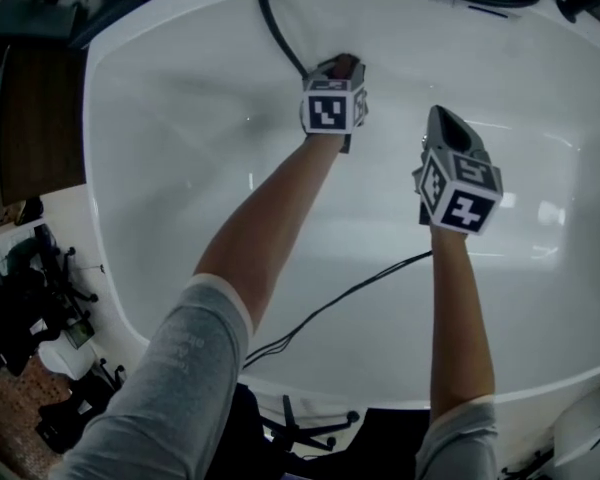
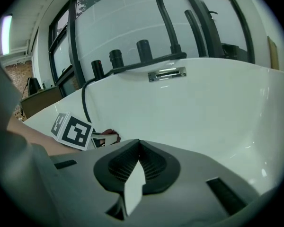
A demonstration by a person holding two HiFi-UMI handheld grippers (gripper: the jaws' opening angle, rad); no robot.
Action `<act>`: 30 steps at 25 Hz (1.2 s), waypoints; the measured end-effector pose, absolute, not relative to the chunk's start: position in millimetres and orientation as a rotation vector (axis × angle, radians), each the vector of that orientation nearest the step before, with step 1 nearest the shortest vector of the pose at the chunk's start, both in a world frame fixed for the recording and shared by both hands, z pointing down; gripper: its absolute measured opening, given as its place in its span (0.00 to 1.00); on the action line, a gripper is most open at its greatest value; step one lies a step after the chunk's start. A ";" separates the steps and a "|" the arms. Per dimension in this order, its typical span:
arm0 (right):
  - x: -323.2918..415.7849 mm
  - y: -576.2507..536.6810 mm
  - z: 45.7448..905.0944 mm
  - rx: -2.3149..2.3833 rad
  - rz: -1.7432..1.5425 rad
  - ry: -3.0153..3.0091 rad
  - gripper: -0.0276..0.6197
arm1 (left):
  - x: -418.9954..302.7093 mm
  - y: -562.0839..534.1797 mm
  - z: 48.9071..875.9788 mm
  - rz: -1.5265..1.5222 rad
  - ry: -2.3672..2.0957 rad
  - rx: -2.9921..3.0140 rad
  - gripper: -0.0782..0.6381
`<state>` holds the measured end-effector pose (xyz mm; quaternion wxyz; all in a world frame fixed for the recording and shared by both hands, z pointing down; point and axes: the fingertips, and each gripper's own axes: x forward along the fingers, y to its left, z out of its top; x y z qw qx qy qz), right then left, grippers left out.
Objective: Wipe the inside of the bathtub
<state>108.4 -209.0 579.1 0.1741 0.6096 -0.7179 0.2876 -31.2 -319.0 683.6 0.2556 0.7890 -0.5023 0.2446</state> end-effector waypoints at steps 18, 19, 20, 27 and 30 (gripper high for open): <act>126.0 -186.5 432.8 1.816 0.745 -2.048 0.05 | -40.1 -362.1 505.3 0.627 -1.465 2.229 0.23; 125.5 -183.7 428.8 1.820 0.748 -2.044 0.05 | -43.0 -361.3 498.5 0.626 -1.463 2.228 0.24; 124.1 -181.1 424.6 1.822 0.753 -2.043 0.05 | -46.9 -360.1 491.5 0.627 -1.462 2.226 0.24; 115.9 -153.5 378.1 1.788 0.753 -2.070 0.05 | -70.1 -323.1 428.7 0.656 -1.435 2.298 0.24; 121.6 -139.9 341.0 1.767 0.736 -2.080 0.05 | -74.1 -294.9 391.9 0.673 -1.403 2.326 0.24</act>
